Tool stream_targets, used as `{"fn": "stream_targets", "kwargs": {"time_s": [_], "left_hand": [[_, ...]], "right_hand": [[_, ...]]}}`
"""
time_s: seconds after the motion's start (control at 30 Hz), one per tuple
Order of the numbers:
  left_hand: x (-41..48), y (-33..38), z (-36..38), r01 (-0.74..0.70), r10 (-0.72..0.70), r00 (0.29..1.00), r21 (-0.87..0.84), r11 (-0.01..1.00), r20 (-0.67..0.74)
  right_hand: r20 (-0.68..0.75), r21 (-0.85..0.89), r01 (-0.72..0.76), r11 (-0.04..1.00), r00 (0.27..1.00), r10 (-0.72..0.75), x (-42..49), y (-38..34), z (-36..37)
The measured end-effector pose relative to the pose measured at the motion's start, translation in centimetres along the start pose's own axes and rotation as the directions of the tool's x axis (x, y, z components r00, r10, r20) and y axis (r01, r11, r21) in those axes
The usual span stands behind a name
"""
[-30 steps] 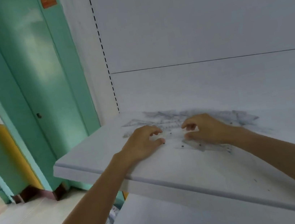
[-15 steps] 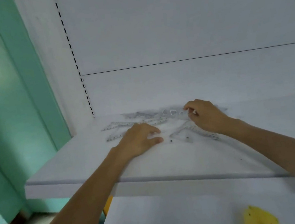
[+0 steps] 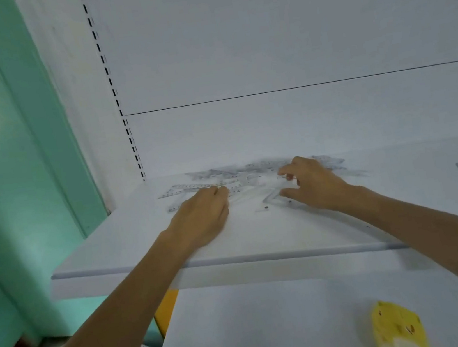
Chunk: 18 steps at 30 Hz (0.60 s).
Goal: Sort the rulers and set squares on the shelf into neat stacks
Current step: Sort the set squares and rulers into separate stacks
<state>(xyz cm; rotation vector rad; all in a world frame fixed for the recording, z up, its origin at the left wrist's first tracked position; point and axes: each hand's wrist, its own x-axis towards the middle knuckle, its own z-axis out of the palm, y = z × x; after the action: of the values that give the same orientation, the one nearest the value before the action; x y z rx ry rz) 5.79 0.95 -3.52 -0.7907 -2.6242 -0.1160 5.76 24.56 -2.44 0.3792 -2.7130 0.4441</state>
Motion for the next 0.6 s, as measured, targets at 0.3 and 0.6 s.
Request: {"fn": "stream_targets", "kwargs": {"time_s": [0.3,0.6], "left_hand": [[1.5,3.2,-0.5,0.017,-0.024,0.999,-0.193,0.981,-0.037],[7.3,12.3,0.9,-0.101,0.108,0.994,-0.387,0.916,-0.005]], "right_hand": [[-0.096,0.000,-0.095,0.995,0.991,0.095,-3.4,3.4,-2.2],[-0.153,0.004,-0.233,0.973,0.961,0.230,-9.3,11.4,-7.2]]}}
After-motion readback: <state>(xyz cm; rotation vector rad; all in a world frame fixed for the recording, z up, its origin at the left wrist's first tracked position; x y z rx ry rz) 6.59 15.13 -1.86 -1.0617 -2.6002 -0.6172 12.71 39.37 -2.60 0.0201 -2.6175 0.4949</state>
